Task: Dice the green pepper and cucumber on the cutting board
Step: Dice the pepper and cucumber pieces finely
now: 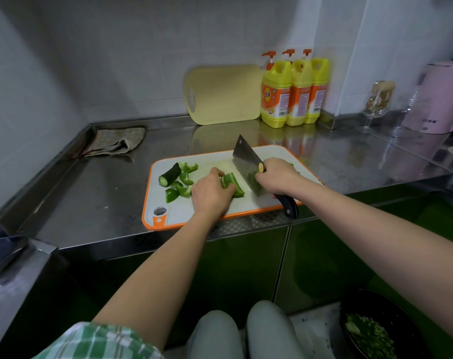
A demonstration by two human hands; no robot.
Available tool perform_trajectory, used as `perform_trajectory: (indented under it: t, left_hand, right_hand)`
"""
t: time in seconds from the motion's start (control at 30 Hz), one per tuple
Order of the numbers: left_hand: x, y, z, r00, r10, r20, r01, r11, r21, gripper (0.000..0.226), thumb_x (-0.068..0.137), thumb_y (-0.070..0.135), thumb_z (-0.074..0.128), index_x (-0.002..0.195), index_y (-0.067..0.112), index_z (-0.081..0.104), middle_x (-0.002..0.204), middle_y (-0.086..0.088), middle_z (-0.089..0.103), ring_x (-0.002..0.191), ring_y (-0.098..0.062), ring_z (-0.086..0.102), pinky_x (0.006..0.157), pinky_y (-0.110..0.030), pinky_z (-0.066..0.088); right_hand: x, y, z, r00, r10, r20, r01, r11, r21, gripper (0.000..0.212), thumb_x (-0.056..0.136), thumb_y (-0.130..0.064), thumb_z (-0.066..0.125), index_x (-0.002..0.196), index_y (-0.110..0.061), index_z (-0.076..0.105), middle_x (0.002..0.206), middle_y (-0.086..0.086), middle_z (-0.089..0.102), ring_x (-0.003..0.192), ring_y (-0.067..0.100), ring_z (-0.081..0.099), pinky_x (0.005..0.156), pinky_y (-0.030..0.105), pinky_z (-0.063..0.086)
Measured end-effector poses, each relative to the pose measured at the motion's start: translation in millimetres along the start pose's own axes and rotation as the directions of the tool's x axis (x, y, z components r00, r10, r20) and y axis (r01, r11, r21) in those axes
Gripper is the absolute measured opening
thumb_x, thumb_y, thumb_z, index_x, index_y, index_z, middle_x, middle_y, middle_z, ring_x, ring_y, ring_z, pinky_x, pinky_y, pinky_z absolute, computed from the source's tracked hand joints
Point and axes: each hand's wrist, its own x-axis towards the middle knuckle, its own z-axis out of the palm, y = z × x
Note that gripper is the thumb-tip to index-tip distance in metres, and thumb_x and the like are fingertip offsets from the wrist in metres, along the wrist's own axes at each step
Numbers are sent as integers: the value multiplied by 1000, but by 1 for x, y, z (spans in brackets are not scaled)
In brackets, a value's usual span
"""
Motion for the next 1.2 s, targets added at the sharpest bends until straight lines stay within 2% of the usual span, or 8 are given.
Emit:
perform_trajectory:
  t: [0.1, 0.27, 0.47, 0.73, 0.97, 1.2]
  left_hand:
    - [2, 0, -1, 1000, -24, 5, 24, 1000, -20, 36, 85, 40, 62, 115, 20, 57, 96, -8, 70, 96, -32, 62, 82, -39, 47]
    - [2, 1, -2, 998, -64, 12, 65, 997, -53, 37, 84, 41, 64, 113, 20, 57, 100, -7, 69, 97, -31, 62, 82, -39, 48]
    - [1, 0, -2, 998, -64, 10, 64, 997, -49, 38, 85, 41, 63, 115, 19, 59, 105, -8, 69, 100, -31, 61, 82, -37, 48]
    - [2, 1, -2, 998, -61, 15, 61, 998, -21, 39, 86, 41, 64, 117, 18, 59, 105, -7, 68, 98, -29, 61, 85, -38, 48]
    - [1, 2, -3, 998, -59, 22, 59, 998, -10, 38, 86, 41, 63, 116, 18, 58, 103, -7, 68, 97, -29, 61, 83, -37, 46]
    - [0, 4, -4, 998, -65, 19, 65, 998, 0, 37, 85, 41, 63, 114, 19, 58, 102, -6, 68, 96, -29, 61, 83, -37, 45]
  right_hand:
    - [-4, -2, -8, 998, -56, 2, 55, 989, 134, 17, 91, -11, 44, 75, -9, 47, 64, 12, 53, 52, 30, 58, 49, 29, 47]
    - [-11, -17, -16, 990, -52, 132, 49, 998, 28, 12, 91, -8, 43, 84, -2, 51, 72, 20, 59, 53, 28, 55, 50, 26, 45]
    - [-19, -24, -15, 987, -32, 159, 43, 997, -66, 11, 90, -8, 43, 82, -4, 49, 77, 19, 60, 59, 30, 58, 50, 24, 45]
    - [-27, -33, -14, 985, -17, 171, 54, 975, -216, 12, 89, -6, 43, 80, -4, 50, 61, 12, 55, 49, 22, 53, 43, 23, 39]
    - [-24, -37, -8, 985, -24, 170, 58, 979, -197, 17, 90, -5, 43, 73, -4, 46, 63, 15, 54, 49, 24, 54, 43, 23, 42]
    - [-30, -37, -21, 970, -34, 240, 97, 963, -253, 20, 88, -3, 41, 69, -3, 49, 62, 15, 57, 48, 23, 54, 44, 22, 40]
